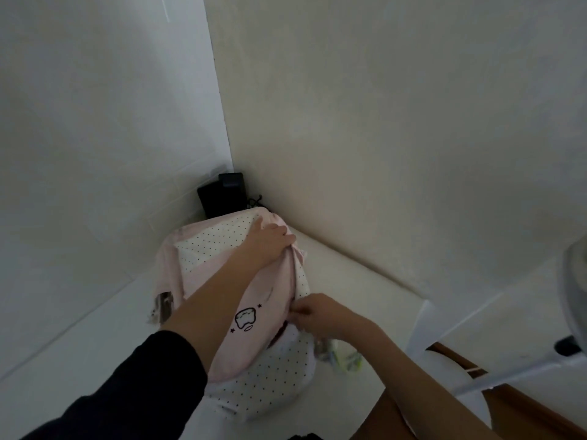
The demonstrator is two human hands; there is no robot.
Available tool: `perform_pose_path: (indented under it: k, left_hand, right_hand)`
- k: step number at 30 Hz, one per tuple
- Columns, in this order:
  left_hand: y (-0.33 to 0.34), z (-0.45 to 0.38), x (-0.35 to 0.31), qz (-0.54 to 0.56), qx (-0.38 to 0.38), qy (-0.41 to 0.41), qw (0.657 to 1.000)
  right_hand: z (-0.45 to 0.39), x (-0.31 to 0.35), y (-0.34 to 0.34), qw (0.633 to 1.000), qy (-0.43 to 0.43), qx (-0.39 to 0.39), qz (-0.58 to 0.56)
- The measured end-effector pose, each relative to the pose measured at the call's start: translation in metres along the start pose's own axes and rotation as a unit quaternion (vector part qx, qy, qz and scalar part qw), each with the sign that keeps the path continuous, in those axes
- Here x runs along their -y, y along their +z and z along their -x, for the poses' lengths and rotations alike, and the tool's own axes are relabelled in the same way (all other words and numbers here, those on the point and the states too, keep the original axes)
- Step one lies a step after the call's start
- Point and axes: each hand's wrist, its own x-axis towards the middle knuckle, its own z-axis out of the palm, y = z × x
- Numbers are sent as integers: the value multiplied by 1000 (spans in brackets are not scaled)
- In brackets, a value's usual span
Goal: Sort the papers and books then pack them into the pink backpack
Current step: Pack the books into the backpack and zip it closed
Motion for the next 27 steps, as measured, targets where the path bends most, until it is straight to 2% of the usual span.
perform_pose_path:
  k: [3,6,7,9,11,13,14,16,18,20,21,23,25,27]
  left_hand:
    - [1,4,-2,43,-35,9,998]
    - [-7,19,-6,205,-119,-22,971]
    - [-10,25,-9,270,-118,-54,954]
    - [-18,38,-13,422,-45,-131,896]
    - [-20,50,-10,529,104,-184,822]
    - [-19,64,0,596,249,-205,735]
    - [-15,69,4,615,288,-202,705]
    - [-6,77,6,644,314,-202,667]
    - [1,84,6,692,325,-205,611]
    - [6,89,10,740,324,-205,553]
    - [6,91,11,756,315,-204,536]
    - [9,94,11,783,291,-202,512]
    - [9,94,6,809,279,-191,482]
    - [12,92,3,822,267,-177,471]
  right_hand:
    - [-3,0,-6,991,2,-89,-101]
    - [-11,9,-21,971,10,-133,-199]
    - [-14,15,-26,964,12,-140,-226]
    - [-21,31,-36,958,9,-149,-245]
    - [-29,45,-40,960,10,-137,-243]
    - [-34,56,-40,960,36,-72,-268]
    - [-36,60,-40,961,47,-19,-273]
    - [-39,65,-43,972,45,76,-219]
    - [-40,69,-45,978,23,125,-166]
    - [-41,69,-47,987,-8,116,-107]
    - [-42,67,-47,993,-25,94,-64]
    - [-46,62,-46,996,-50,69,-1]
    - [-49,58,-43,996,-47,73,6]
    - [-49,54,-42,998,-44,51,6]
